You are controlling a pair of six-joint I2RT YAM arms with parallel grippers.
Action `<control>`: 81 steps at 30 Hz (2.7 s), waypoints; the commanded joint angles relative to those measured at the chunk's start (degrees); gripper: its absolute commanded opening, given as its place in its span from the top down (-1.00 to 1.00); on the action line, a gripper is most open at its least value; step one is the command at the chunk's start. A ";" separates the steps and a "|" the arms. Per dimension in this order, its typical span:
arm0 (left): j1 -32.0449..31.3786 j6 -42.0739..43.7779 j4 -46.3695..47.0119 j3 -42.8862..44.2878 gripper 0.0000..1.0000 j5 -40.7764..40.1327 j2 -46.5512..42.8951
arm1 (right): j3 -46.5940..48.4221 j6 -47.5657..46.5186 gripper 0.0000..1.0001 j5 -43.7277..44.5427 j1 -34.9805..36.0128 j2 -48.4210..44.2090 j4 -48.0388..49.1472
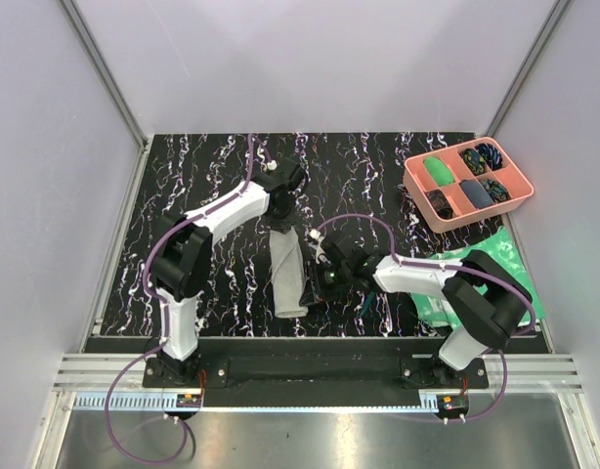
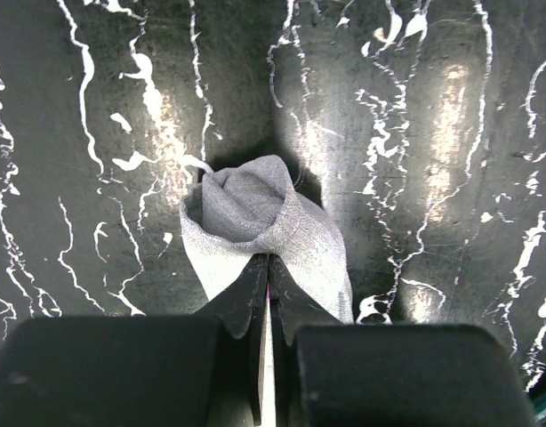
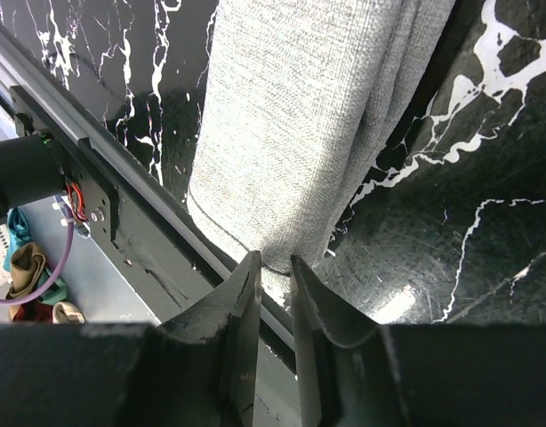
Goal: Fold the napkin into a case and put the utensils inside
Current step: Turn over the smaller rectangle folded napkin at the center of the board, then pick up the spoon from the corner of the board.
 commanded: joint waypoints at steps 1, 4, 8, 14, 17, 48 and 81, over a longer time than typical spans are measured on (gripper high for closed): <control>-0.12 0.95 3.24 3.41 0.95 2.36 2.36 | -0.65 0.60 0.45 -0.55 0.33 0.69 2.70; -0.12 0.86 4.99 3.41 0.96 3.59 3.94 | -0.47 0.16 0.46 -0.38 0.33 1.57 2.61; -0.38 1.13 6.76 4.02 0.96 4.74 6.23 | -1.09 -0.02 0.49 0.85 0.33 2.98 2.61; -0.38 2.62 8.34 5.34 0.98 4.83 10.27 | -2.49 -0.89 0.52 2.87 -0.45 4.12 2.61; -0.38 3.15 8.60 5.34 0.98 5.53 10.72 | -3.28 -1.77 0.53 3.40 -1.24 4.56 2.43; -9.34 -5.45 18.17 -33.49 0.79 16.51 -29.79 | 0.49 -1.60 -1.00 7.63 -9.77 -13.28 -13.03; -27.97 -2.22 32.95 -23.24 0.06 8.81 -18.96 | -2.95 7.89 -0.83 30.65 -25.59 -29.00 -41.13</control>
